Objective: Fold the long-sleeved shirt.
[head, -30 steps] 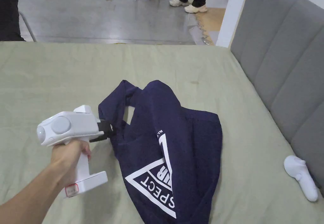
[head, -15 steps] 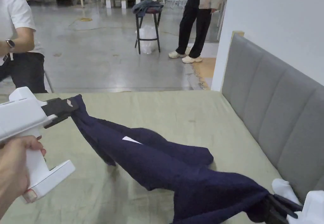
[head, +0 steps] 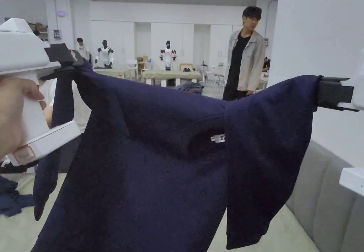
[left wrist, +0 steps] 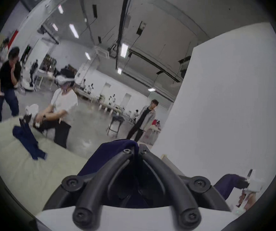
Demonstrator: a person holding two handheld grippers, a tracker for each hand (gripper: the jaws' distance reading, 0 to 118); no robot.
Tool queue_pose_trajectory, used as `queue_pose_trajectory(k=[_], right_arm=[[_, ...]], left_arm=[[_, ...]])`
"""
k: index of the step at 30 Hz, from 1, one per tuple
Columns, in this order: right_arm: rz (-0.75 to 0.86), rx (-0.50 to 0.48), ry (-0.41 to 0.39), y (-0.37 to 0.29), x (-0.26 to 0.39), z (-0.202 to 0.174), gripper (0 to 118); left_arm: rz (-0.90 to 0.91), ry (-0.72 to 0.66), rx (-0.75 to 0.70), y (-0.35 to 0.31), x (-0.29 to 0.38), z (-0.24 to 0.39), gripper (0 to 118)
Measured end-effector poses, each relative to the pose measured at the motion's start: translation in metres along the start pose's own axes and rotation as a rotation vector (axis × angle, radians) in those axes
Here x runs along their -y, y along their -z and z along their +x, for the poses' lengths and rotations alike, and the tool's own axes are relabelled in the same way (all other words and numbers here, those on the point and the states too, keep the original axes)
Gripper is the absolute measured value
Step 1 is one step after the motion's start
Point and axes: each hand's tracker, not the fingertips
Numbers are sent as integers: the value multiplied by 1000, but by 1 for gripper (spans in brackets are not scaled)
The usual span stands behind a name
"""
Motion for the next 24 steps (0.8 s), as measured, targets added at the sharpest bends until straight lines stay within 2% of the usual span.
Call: queue_pose_trajectory(k=[2, 4, 6, 8, 14, 19, 24], right_arm=[[9, -7, 22, 5, -31, -3, 3], [18, -29, 87, 10, -58, -6, 3], [9, -16, 72, 16, -79, -11, 3], [13, 7, 22, 21, -96, -17, 3], [52, 83, -25, 51, -119, -21, 3], [68, 152, -63, 91, -124, -11, 3], [72, 198, -68, 154, -110, 10, 3]], left_arm=[[-2, -26, 17, -2, -24, 8, 8], [16, -46, 14, -4, -47, 14, 8], [30, -69, 4, -2, -65, 17, 8], [36, -67, 12, 2, -79, 22, 8], [68, -24, -37, 38, -107, 37, 8], [67, 15, -62, 89, -106, 36, 8], [24, 48, -87, 155, -79, 14, 8]])
